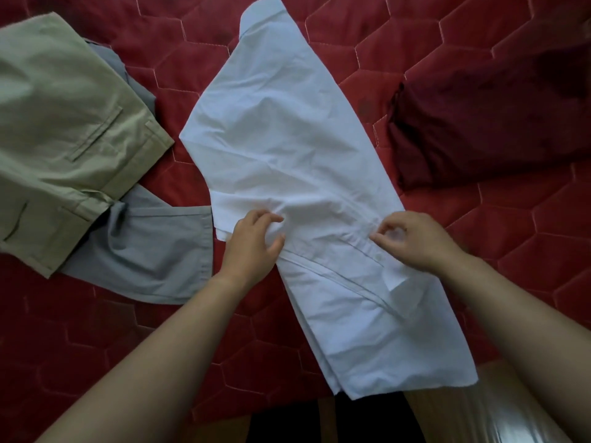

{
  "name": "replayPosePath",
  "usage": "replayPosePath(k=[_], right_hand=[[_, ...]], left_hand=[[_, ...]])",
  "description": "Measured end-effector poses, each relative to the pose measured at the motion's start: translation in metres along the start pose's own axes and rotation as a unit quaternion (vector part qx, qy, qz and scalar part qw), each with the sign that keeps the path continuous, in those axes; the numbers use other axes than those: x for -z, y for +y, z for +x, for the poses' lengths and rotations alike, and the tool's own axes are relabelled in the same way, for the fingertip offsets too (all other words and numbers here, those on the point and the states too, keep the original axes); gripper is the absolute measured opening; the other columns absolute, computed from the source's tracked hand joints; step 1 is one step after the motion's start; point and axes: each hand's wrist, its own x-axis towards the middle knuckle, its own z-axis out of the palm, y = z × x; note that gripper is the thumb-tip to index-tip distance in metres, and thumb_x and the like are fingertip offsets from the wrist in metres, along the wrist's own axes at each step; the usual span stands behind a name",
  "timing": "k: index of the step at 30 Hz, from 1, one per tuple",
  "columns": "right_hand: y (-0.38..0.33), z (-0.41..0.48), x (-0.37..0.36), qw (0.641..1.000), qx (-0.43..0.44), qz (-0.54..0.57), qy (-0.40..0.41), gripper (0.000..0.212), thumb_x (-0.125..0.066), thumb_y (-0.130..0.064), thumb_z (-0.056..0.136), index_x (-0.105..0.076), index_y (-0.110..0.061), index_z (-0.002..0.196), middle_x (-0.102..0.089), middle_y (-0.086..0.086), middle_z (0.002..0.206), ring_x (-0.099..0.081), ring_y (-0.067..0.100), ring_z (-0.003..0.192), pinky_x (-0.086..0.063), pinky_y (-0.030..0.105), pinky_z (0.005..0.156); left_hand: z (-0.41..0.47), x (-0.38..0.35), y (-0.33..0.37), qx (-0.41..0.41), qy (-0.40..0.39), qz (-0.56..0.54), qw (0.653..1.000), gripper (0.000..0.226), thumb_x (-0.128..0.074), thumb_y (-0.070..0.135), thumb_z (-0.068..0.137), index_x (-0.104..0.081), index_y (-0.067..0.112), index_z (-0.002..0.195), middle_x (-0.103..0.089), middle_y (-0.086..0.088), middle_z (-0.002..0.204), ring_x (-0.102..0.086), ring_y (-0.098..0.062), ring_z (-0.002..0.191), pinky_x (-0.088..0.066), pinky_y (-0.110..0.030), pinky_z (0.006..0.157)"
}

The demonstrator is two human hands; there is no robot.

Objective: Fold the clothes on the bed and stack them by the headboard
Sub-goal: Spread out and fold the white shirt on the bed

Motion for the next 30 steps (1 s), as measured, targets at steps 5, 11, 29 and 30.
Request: replayPosePath(k=[5,11,29,30], right_hand=[[0.004,0.006,-0.014,0.999,-0.032,-0.019,-0.013,0.055,-0.069,-0.033,0.08,-0.049,-0.016,0.128,-0.048,0.005,0.128,-0.05,0.021,0.116,-0.041,0.033,0.093],[0.007,-0.02,-0.043,0.992,-0.113,0.001,0.05,0.03,-0.048,-0.028,0.095,-0.048,-0.011,0.12,-0.064,0.016,0.108,-0.058,0.036,0.1,-0.035,0.033,0.069],[-0.091,0.107,-0.071,0.99,-0.032,0.122,0.056,0.028,-0.051,-0.033,0.093,-0.056,-0.016,0.115,-0.062,0.004,0.112,-0.056,0.024,0.105,-0.038,0.028,0.076],[-0.093,0.112,-0.071,0.991,-0.028,0.11,0.066,0.021,-0.05,-0.03,0.093,-0.059,-0.016,0.105,-0.063,0.004,0.102,-0.057,0.026,0.098,-0.037,0.029,0.071]], left_hand=[[-0.004,-0.01,0.009,-0.013,-0.001,0.016,1.0,0.035,-0.061,0.027,0.087,-0.058,0.017,0.121,-0.049,-0.003,0.131,-0.042,-0.023,0.123,-0.035,-0.037,0.103],[-0.007,-0.016,0.02,-0.018,0.02,0.024,0.999,0.037,-0.061,0.028,0.086,-0.057,0.018,0.122,-0.046,-0.003,0.136,-0.038,-0.022,0.128,-0.035,-0.044,0.104],[0.089,0.069,-0.031,0.004,0.171,0.007,0.985,0.029,-0.054,0.023,0.091,-0.057,0.017,0.12,-0.048,-0.007,0.127,-0.05,-0.029,0.112,-0.038,-0.042,0.102],[0.097,0.074,-0.036,0.008,0.174,0.011,0.985,0.03,-0.054,0.024,0.092,-0.056,0.018,0.121,-0.047,-0.007,0.128,-0.05,-0.028,0.111,-0.037,-0.04,0.102]])
